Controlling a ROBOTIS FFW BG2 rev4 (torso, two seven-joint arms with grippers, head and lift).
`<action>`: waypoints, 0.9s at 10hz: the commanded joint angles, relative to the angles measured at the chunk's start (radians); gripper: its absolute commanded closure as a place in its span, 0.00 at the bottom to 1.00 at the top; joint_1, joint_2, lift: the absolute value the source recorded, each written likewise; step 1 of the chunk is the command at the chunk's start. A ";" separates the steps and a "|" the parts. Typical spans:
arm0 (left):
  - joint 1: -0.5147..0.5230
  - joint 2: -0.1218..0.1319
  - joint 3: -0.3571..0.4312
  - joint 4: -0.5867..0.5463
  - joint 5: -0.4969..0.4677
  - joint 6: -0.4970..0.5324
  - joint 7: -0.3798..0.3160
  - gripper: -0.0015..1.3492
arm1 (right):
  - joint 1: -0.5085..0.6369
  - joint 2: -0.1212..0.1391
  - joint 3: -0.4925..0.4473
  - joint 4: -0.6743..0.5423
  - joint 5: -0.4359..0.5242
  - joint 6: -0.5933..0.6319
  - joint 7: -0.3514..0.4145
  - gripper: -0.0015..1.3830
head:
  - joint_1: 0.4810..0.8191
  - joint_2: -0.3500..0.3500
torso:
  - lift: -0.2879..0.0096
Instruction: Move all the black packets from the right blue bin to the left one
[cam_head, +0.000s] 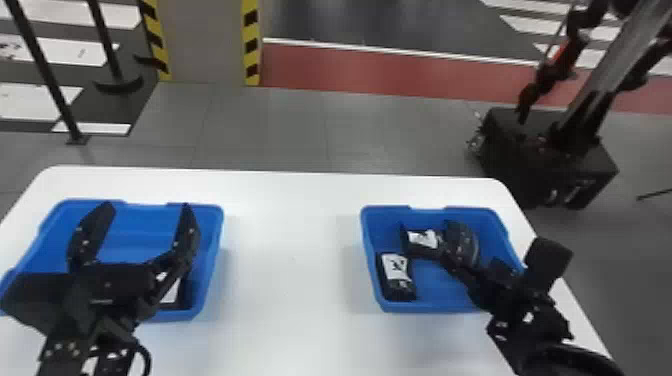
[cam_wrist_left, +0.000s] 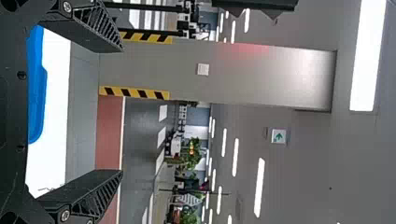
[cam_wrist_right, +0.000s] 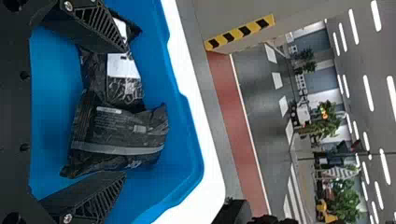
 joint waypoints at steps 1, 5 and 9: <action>-0.001 0.002 -0.008 -0.023 -0.002 0.059 -0.006 0.08 | -0.032 0.002 0.000 0.083 -0.005 -0.032 -0.020 0.06 | 0.63 0.27 | 0.60; 0.006 0.010 -0.005 -0.089 -0.002 0.216 -0.028 0.08 | -0.113 -0.003 0.003 0.191 -0.028 -0.059 -0.060 0.07 | 0.63 0.23 | 0.60; 0.013 0.008 0.005 -0.092 -0.004 0.206 -0.031 0.08 | -0.082 0.003 0.034 0.101 -0.146 0.031 -0.123 0.86 | 0.63 0.24 | 0.60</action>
